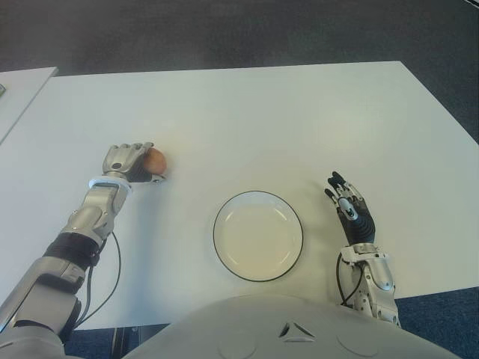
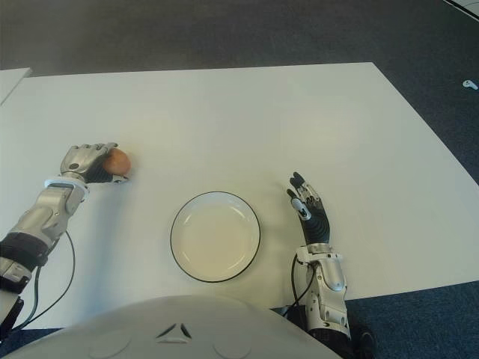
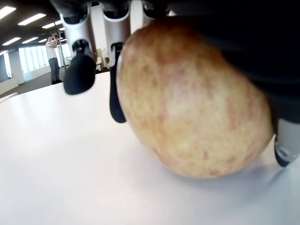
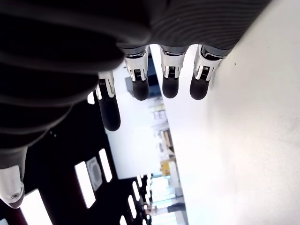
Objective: Put the apples into the plate.
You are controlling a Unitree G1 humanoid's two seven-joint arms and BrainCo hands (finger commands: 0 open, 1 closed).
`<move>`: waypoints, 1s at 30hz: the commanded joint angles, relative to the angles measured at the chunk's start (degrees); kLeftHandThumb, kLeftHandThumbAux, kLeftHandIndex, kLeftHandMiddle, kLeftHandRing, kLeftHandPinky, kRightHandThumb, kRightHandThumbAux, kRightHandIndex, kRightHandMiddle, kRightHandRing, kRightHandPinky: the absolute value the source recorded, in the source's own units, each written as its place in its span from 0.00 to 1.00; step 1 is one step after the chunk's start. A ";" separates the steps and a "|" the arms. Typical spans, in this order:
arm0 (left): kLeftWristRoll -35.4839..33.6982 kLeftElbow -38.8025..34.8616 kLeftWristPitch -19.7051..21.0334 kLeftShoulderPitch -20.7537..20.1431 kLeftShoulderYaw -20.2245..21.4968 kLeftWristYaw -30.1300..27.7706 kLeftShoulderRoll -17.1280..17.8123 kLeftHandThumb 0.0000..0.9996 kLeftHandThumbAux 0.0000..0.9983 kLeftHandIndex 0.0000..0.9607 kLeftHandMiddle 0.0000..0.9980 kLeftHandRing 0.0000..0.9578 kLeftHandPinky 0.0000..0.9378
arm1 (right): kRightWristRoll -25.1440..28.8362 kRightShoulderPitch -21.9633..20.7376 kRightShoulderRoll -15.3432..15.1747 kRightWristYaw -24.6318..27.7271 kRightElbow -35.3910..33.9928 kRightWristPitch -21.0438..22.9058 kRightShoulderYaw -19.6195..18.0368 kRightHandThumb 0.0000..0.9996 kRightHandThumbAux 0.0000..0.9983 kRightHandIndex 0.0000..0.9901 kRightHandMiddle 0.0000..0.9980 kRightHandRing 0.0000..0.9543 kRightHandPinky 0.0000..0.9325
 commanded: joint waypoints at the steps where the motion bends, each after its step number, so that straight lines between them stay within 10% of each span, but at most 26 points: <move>1: -0.22 1.75 -0.93 4.05 -2.87 -4.15 -1.00 0.85 0.67 0.42 0.52 0.83 0.84 | 0.07 0.52 0.42 -0.76 1.53 2.00 -0.30 0.36 0.53 0.23 0.09 0.00 0.00; 30: -0.10 -1.58 -0.18 5.24 -2.52 -4.05 -0.18 0.85 0.67 0.42 0.53 0.86 0.86 | -0.66 0.40 0.49 -1.31 1.36 2.00 -0.34 0.38 0.54 0.25 0.09 0.00 0.00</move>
